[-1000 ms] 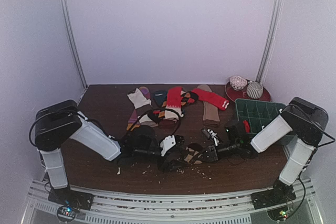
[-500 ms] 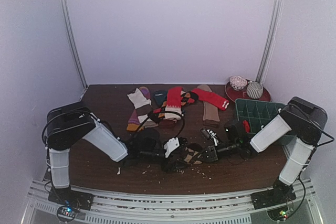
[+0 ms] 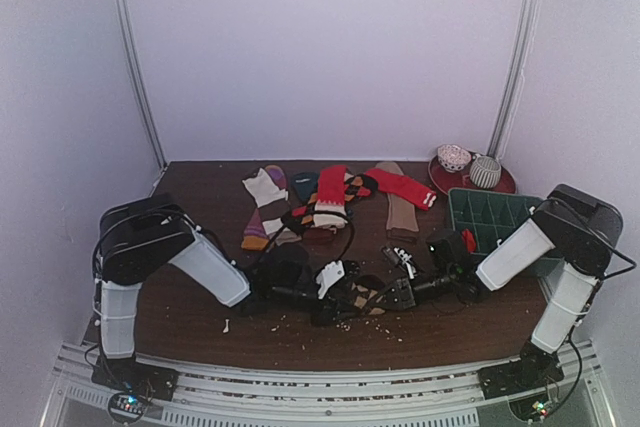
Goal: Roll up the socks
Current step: Roll a pair of socks at the center of the board.
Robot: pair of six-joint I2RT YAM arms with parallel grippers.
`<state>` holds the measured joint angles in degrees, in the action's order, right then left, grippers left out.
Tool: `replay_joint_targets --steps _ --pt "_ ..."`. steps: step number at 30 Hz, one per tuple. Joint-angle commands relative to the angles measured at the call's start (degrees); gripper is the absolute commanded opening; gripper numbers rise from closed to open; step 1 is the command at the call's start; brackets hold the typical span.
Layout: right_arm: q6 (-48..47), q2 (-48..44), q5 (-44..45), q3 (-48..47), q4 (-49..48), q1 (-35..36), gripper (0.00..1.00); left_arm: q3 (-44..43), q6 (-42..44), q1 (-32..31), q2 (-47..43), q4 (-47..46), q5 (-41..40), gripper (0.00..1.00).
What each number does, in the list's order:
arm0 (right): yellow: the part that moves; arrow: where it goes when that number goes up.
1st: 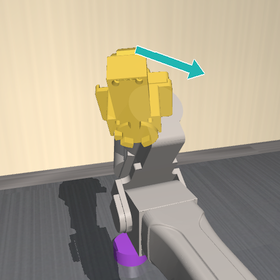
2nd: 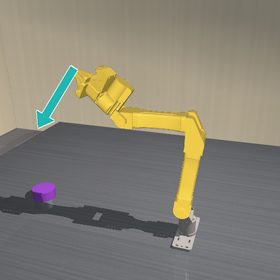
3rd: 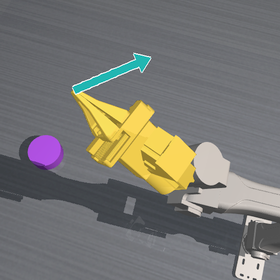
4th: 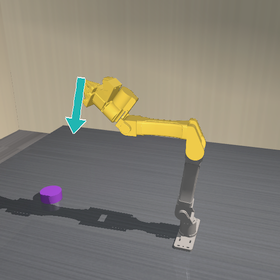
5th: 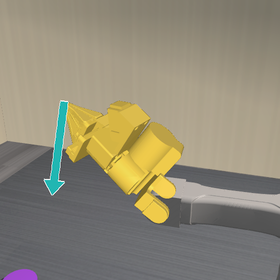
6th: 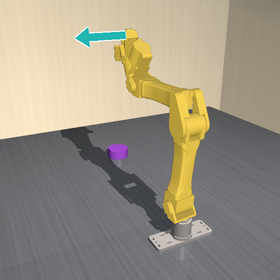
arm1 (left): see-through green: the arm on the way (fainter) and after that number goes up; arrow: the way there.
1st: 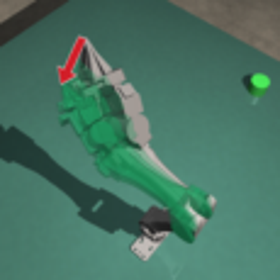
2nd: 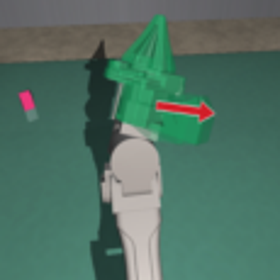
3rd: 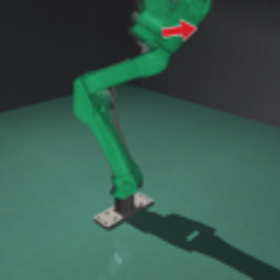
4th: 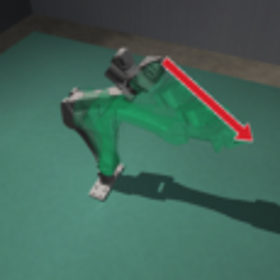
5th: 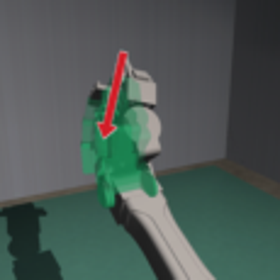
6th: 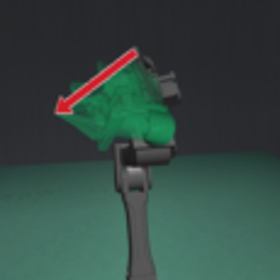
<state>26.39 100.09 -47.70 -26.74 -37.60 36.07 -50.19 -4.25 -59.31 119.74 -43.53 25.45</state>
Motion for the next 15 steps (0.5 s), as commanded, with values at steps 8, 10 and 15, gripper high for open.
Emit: replay_joint_targets --steps 8,10,15 --pt "4.5 3.5 5.3 4.3 11.0 0.6 0.14 -1.4 -2.9 -1.4 3.4 1.2 7.7 0.0" --pt "5.0 3.4 5.3 4.5 10.5 0.6 0.14 -1.8 -3.2 -1.4 3.8 2.3 8.3 0.0" --pt "6.2 3.0 4.9 4.7 9.4 0.6 0.15 -5.9 -7.2 -1.3 5.3 13.8 8.8 0.0"
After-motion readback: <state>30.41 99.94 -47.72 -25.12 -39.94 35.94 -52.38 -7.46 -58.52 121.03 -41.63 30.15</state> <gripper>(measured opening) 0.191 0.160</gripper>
